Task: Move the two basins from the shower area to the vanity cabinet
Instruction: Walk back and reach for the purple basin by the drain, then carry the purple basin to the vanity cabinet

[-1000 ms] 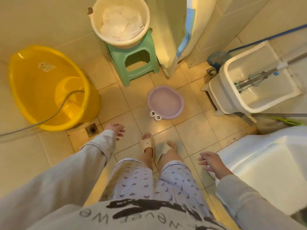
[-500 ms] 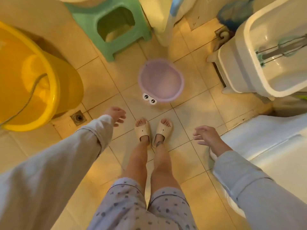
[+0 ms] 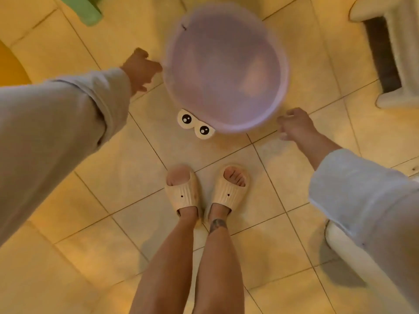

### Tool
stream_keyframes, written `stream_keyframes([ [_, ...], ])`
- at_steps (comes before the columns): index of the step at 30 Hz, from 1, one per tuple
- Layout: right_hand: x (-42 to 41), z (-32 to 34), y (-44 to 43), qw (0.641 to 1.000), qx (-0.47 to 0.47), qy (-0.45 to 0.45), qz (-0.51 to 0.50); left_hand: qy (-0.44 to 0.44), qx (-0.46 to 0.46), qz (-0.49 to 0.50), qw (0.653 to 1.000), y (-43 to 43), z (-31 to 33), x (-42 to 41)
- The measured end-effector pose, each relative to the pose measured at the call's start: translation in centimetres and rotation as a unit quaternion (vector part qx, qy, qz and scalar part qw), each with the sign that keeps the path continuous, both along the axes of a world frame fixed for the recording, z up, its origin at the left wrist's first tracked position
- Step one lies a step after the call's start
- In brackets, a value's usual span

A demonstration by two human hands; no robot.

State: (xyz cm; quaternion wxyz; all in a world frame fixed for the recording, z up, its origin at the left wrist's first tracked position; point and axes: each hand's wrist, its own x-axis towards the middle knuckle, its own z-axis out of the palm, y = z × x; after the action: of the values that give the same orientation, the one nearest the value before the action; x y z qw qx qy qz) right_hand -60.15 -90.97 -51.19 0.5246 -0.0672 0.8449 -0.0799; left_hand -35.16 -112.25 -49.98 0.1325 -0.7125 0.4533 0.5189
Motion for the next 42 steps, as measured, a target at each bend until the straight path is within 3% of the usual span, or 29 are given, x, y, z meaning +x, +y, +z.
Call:
stream_keyframes([
  [6, -1.1, -6.5, -1.3, 0.994, -0.039, 0.002, -0.101, 0.024, 0.017, 0.042, 0.999, -1.5, -5.9, -1.8],
  [12, -1.0, -3.5, -0.4, 0.978, -0.049, -0.030, -0.201, 0.059, 0.062, 0.095, 0.992, -0.2, -3.2, -1.6],
  [15, -0.5, 2.1, 1.0, 0.979, -0.037, -0.042, -0.196, 0.058, 0.086, 0.111, 0.988, 1.6, 2.1, 0.0],
  [23, 2.0, 23.3, 6.5, 0.985, -0.019, -0.055, -0.165, -0.006, 0.042, 0.224, 0.974, 12.1, 23.1, 5.9],
  [29, 3.6, 37.1, 9.8, 0.979, -0.047, -0.052, -0.190, 0.011, 0.052, 0.275, 0.960, 17.5, 35.0, 8.7],
  [38, 4.1, 49.1, 13.9, 0.953, -0.165, -0.061, -0.245, 0.078, 0.007, 0.276, 0.958, 17.2, 48.2, 8.8],
  [42, 3.5, 50.9, 13.8, 0.945, -0.202, -0.061, -0.250, 0.098, 0.001, 0.262, 0.960, 16.1, 49.4, 8.0],
])
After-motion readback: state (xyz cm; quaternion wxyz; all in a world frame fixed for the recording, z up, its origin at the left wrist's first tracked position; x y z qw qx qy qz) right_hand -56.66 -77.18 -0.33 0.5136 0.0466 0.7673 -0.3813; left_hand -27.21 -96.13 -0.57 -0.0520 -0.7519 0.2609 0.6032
